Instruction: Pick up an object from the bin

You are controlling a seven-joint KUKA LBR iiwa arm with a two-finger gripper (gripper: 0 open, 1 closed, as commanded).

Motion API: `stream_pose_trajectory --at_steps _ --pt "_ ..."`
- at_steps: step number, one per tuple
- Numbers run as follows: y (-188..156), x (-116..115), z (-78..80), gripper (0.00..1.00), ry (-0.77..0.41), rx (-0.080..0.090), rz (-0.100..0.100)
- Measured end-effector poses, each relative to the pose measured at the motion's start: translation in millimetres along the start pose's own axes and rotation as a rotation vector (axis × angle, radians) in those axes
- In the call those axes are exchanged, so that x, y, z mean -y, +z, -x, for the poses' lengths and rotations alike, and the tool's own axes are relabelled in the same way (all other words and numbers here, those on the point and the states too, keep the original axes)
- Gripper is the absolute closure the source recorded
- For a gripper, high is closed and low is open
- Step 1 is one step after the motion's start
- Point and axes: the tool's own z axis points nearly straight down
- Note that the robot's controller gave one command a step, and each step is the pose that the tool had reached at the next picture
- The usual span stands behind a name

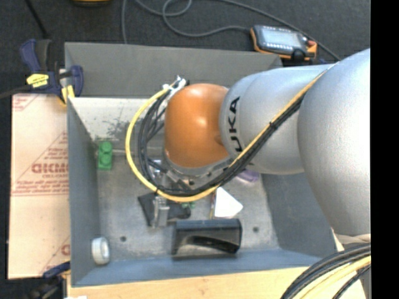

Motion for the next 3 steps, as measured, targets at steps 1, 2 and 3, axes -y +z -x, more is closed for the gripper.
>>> stream_pose_trajectory --at_steps 1,2,3 --pt "-4 1 2.0 0.0 0.004 0.008 0.001" --pt "0 43 0.5 0.0 0.02 0.007 0.002" --pt "4 21 36.1 1.0 0.103 0.008 0.002"
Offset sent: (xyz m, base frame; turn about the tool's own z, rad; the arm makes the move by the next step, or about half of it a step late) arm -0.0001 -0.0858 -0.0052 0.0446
